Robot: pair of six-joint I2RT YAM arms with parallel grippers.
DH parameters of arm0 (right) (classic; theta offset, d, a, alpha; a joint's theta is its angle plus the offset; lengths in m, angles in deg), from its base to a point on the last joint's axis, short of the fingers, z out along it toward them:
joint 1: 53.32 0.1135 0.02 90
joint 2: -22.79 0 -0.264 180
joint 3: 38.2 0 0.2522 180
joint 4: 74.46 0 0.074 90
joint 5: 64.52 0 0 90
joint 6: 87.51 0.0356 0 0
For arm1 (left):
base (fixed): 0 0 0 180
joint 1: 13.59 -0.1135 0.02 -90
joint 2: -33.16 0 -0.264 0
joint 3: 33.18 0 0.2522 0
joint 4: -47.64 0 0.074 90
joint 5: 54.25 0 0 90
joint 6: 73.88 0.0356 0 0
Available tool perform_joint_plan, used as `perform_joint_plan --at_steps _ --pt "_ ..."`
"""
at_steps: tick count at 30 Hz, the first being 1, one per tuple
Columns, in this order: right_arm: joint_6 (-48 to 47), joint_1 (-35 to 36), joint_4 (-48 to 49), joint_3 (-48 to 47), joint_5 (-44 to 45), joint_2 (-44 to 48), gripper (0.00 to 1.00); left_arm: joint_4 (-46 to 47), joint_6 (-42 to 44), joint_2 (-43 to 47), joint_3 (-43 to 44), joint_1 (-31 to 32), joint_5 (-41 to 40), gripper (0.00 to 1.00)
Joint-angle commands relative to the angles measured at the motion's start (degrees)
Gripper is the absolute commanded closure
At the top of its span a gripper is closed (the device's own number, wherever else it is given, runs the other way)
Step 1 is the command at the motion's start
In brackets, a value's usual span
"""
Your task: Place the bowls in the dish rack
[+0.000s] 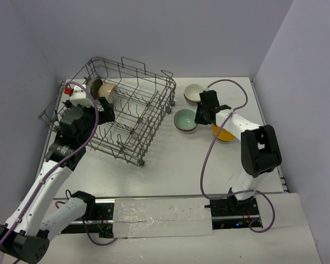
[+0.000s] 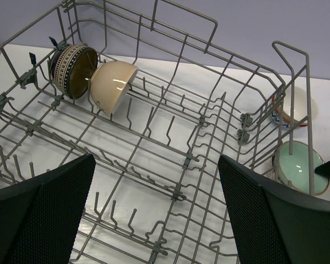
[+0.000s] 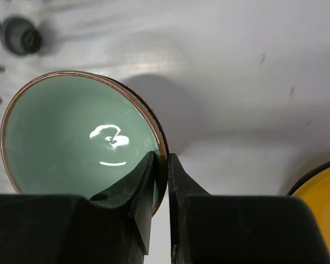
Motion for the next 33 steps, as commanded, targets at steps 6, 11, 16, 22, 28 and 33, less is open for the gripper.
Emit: perform_joint_plan --at_steps 6,11,16,22,28,33 --pt "-0.31 4.13 -2.76 6.42 1.54 8.49 0.99 2.69 0.34 -0.78 -0.36 0.25 0.72 0.01" --pt "-0.83 4.05 -3.99 7.13 3.74 8.41 0.85 2.69 0.26 -1.05 -0.28 0.25 1.07 0.01" --pt "-0.4 4.13 -4.43 6.6 3.12 7.53 0.77 2.78 0.34 -1.31 -0.45 0.25 0.98 0.01" --pt "-0.13 5.36 -6.28 5.64 5.67 7.62 0.7 2.87 0.17 -1.75 -0.45 0.25 1.42 0.01" --pt "0.49 6.33 -8.21 4.15 8.48 7.0 0.71 3.04 0.17 -1.92 -0.63 0.25 1.69 0.01" --pt "0.49 7.12 -10.58 1.95 11.3 6.91 0.71 3.13 0.08 -2.19 -0.63 0.25 2.13 0.01"
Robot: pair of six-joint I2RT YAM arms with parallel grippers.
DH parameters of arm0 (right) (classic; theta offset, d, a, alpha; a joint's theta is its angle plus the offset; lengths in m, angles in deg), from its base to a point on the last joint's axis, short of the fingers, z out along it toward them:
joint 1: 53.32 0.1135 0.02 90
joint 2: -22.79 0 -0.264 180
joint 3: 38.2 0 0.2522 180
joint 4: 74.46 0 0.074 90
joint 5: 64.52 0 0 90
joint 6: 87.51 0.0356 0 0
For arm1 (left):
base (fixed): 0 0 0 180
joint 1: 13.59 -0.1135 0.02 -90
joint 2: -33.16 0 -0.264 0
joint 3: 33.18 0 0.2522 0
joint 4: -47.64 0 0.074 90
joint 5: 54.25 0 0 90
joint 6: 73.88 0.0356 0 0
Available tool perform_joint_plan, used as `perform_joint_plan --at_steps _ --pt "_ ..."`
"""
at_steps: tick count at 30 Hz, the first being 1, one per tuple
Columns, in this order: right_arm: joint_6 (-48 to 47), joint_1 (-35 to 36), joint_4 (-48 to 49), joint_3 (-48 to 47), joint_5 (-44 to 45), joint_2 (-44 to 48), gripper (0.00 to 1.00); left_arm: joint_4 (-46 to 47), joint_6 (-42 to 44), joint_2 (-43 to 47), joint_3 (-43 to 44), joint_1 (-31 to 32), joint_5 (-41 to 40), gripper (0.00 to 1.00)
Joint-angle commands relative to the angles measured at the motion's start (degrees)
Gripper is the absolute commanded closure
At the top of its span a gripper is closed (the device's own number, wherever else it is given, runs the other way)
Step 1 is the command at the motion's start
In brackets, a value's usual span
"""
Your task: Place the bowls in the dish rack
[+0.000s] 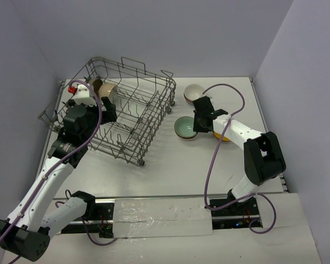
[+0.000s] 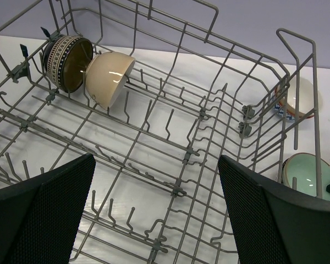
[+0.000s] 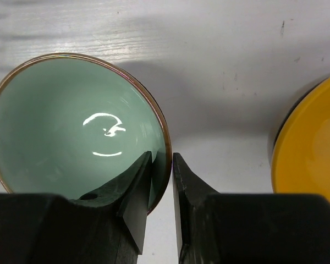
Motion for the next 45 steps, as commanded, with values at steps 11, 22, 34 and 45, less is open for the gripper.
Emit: perform_joint_plan --at_steps 11,22,34,45 --pt "-0.02 1.36 -5.7 -5.81 7.34 -0.54 0.84 3.04 0.13 -0.22 -0.65 0.25 1.28 0.01" --pt "0.95 1.45 -6.41 -7.12 4.88 2.52 1.0 2.52 -0.22 -0.22 0.05 0.25 0.92 0.01" --pt "2.18 1.36 -4.92 -7.83 2.16 8.77 1.0 -4.42 -4.71 -2.86 7.51 0.25 4.52 0.01" --pt "2.62 1.44 2.29 -5.63 -1.54 17.46 1.0 -7.59 -10.51 -6.37 16.57 3.5 12.79 0.01"
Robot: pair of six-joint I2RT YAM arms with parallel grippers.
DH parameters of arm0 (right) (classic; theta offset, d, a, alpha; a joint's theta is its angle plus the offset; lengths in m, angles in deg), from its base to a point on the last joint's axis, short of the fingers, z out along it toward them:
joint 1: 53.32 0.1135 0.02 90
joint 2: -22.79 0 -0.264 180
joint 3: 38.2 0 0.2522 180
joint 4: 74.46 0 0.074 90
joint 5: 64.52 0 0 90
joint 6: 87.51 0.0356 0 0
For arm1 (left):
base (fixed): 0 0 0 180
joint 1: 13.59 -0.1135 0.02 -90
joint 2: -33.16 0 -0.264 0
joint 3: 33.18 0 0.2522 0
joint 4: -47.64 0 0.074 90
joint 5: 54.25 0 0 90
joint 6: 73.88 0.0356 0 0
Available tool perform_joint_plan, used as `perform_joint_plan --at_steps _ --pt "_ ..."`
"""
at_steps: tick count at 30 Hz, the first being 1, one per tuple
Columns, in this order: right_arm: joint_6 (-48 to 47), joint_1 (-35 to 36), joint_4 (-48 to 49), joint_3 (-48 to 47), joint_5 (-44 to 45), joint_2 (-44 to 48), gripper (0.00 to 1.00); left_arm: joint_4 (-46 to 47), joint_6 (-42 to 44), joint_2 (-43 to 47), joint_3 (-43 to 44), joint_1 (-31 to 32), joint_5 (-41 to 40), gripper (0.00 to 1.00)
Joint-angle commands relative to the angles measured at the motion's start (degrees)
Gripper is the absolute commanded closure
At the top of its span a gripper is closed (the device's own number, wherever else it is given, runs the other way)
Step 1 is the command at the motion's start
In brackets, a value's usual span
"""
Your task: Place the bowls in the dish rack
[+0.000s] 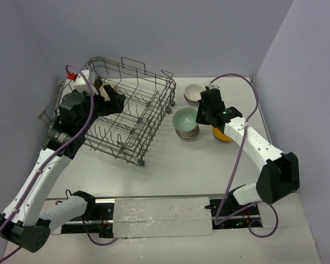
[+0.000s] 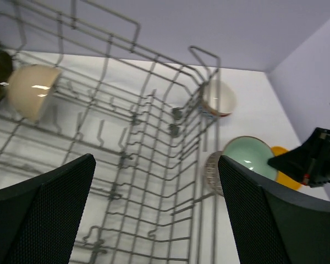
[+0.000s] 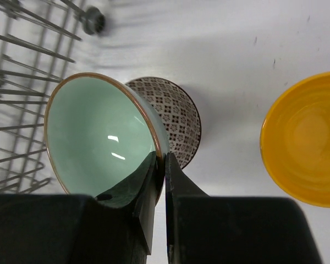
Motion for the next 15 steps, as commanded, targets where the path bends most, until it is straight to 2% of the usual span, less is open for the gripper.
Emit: perform_joint_plan --at_steps 1,6,9,15 --pt "1.42 0.37 7.8 -0.52 -0.54 8.09 1.0 -0.77 -3.4 -2.96 5.42 3.45 4.24 0.01" --pt "1.86 0.29 10.87 1.15 -0.1 15.12 1.0 -1.04 -5.43 -8.15 10.53 10.05 3.81 0.01" --pt "2.3 0.29 12.9 2.65 0.08 19.07 1.0 -1.91 -5.69 -13.85 15.88 16.28 1.18 0.01" --pt "3.78 0.29 16.33 6.07 -0.97 25.07 1.0 -2.0 -5.52 -22.81 22.03 23.58 -3.04 0.02"
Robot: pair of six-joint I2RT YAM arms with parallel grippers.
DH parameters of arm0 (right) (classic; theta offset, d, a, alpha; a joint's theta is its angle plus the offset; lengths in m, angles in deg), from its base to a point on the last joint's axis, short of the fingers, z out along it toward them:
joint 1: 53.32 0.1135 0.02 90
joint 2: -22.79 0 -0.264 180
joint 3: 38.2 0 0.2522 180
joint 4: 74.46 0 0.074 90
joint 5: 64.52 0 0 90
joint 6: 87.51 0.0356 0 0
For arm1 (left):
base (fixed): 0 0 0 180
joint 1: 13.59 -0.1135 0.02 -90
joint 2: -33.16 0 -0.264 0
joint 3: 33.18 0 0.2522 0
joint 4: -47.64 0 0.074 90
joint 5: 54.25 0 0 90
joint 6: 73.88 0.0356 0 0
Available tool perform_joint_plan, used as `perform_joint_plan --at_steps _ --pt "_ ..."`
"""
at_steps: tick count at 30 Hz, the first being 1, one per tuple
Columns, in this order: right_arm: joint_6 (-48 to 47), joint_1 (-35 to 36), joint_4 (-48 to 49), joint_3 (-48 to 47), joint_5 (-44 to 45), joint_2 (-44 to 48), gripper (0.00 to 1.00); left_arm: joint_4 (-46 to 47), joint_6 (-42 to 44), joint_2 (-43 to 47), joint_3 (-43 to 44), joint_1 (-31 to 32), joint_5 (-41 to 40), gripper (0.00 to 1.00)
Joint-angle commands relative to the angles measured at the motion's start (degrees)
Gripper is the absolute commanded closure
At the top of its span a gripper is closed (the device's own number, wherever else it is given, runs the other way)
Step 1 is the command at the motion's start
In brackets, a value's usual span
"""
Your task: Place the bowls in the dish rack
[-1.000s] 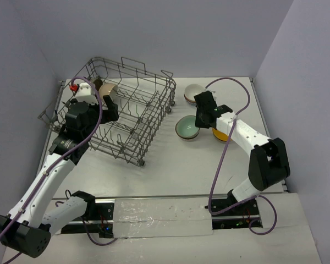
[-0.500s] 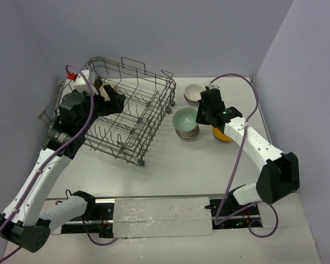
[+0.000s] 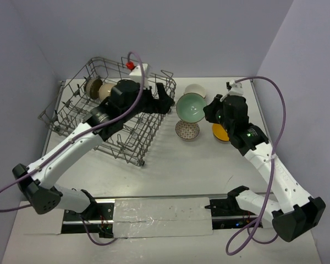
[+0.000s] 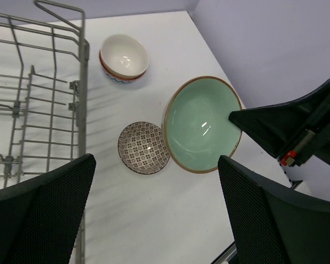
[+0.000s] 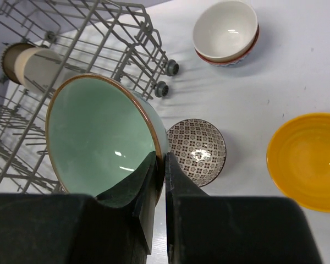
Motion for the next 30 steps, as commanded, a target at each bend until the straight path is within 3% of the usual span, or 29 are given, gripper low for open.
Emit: perform_joint_plan --at_steps 1,8,12,18,24,30 --pt "2.63 0.29 8.83 1.03 -1.25 4.13 1.0 0.4 -0.3 -3.88 4.89 3.51 -4.01 0.02" --pt "4.3 0.29 11.47 3.49 -2.14 6.95 1.0 -3.55 0.41 -14.25 13.06 8.61 -12.27 0.13" --pt "4.57 0.29 12.0 4.1 -2.32 7.39 1.0 -5.49 0.67 -16.89 15.35 9.67 -15.18 0.31" --pt "4.83 0.37 12.79 4.81 -2.84 7.83 1.0 -5.93 0.5 -18.3 15.79 10.28 -15.53 0.49" --pt "5.09 0.29 13.23 5.07 -3.28 7.91 1.0 -6.54 0.5 -19.27 16.32 10.46 -15.97 0.58" --pt "5.18 0.37 13.41 4.98 -3.46 8.09 1.0 -7.6 0.24 -20.32 16.85 10.46 -16.15 0.57"
